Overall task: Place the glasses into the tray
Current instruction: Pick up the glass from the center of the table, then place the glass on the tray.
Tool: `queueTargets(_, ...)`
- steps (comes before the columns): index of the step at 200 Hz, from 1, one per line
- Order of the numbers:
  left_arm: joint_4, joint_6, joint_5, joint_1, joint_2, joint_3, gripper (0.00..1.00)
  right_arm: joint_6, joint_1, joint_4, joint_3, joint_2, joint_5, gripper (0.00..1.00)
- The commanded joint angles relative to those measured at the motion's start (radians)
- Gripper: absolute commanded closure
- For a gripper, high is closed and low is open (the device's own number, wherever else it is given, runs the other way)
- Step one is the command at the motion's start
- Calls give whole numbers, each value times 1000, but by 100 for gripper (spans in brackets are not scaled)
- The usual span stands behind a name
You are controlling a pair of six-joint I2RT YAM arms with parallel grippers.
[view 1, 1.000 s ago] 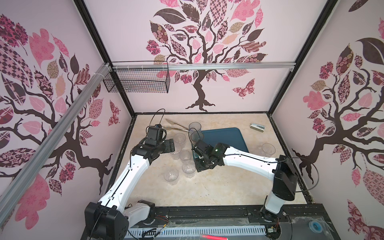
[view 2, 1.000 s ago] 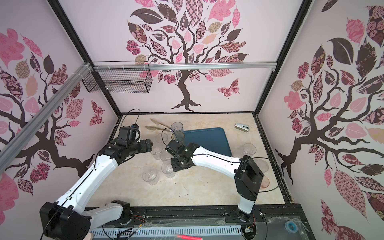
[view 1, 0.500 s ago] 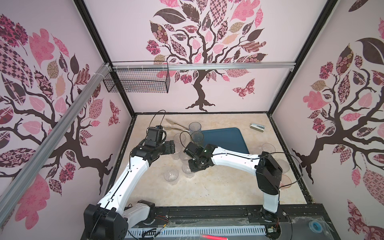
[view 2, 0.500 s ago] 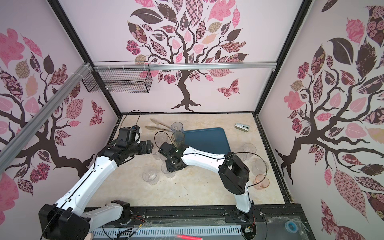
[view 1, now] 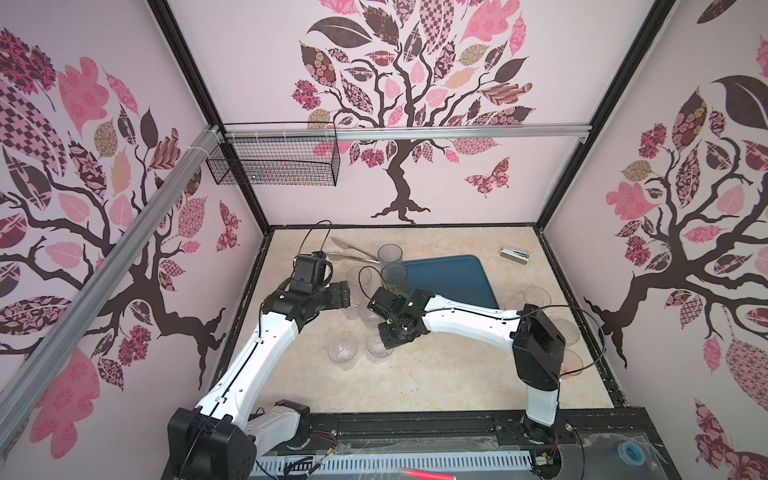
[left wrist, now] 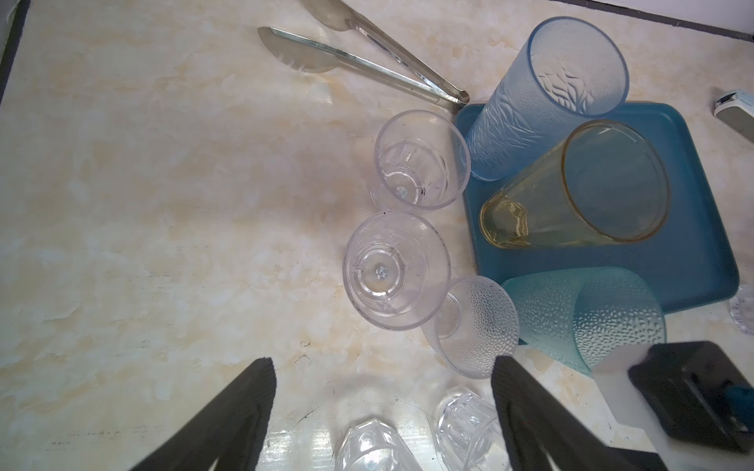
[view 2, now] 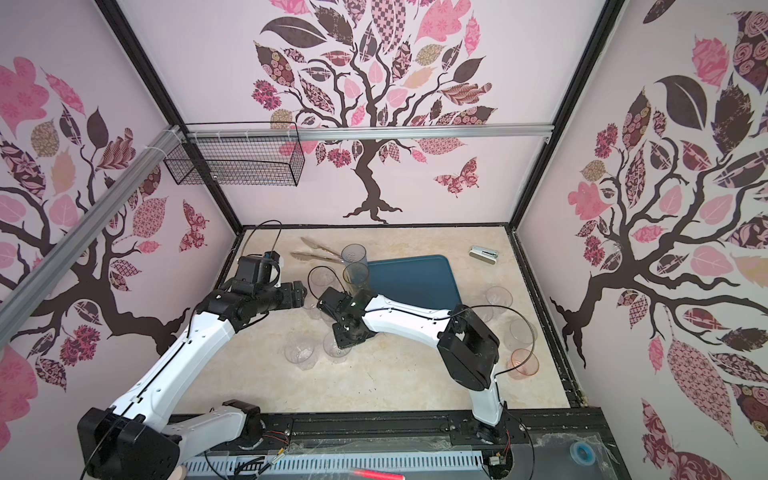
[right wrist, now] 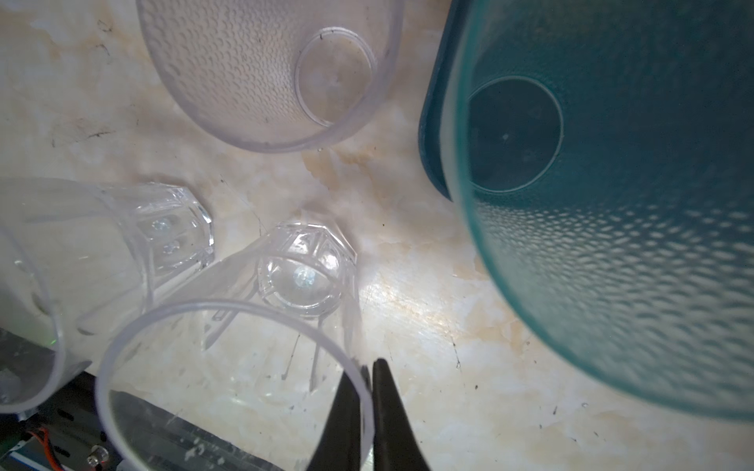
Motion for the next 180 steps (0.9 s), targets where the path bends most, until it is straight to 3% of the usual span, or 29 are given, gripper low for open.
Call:
queueTargets(1, -19, 2, -10, 0, 3, 29, 13, -51, 3, -78, -27, -118, 5, 96)
queueTargets(58, -48, 19, -4, -11, 45, 102, 14, -128, -30, -261, -147, -290, 62, 100)
queueTargets(106, 85, 58, -1, -164, 78, 108, 14, -226, -296, -293, -171, -449, 64, 99)
queueTargets(129, 112, 38, 10, -179, 102, 116, 15, -242, -409, -283, -83, -368, 97, 100)
queueTargets(156, 133, 47, 1, -179, 93, 94, 14, -235, -430, -200, -43, -279, 172, 100)
queueTargets(180, 153, 53, 2, -179, 94, 63, 14, -220, -473, -125, 93, -116, 193, 100)
